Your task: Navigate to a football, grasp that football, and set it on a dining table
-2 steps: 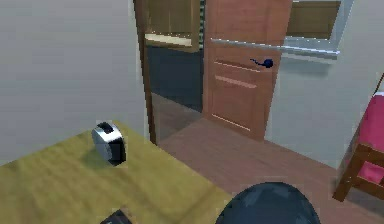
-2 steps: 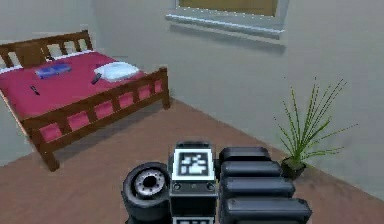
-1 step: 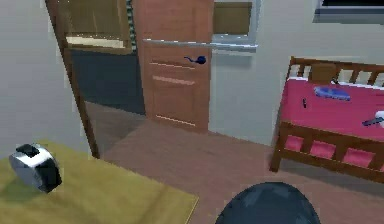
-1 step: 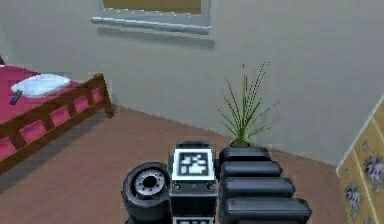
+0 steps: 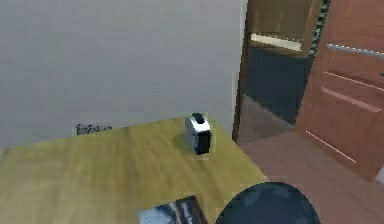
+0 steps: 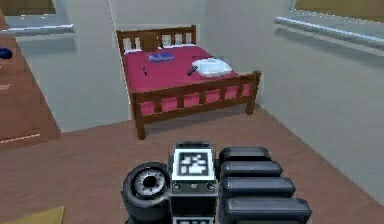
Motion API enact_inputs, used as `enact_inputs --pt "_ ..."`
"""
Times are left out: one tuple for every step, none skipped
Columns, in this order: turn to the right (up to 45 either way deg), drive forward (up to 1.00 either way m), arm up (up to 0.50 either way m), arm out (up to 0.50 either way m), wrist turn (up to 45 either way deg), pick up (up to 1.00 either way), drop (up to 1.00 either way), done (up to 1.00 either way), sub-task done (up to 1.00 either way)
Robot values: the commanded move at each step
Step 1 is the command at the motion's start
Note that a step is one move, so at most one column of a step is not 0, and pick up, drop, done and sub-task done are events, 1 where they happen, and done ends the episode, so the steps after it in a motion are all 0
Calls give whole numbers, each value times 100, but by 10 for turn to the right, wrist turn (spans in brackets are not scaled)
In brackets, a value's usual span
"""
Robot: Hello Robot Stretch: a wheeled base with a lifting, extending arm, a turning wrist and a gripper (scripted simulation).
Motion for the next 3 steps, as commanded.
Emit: enact_inputs --pt "-450 0 0 0 0 0 0 0 0" --pt "-450 0 0 0 0 0 0 0 0" --pt "-210 0 0 0 0 0 0 0 0"
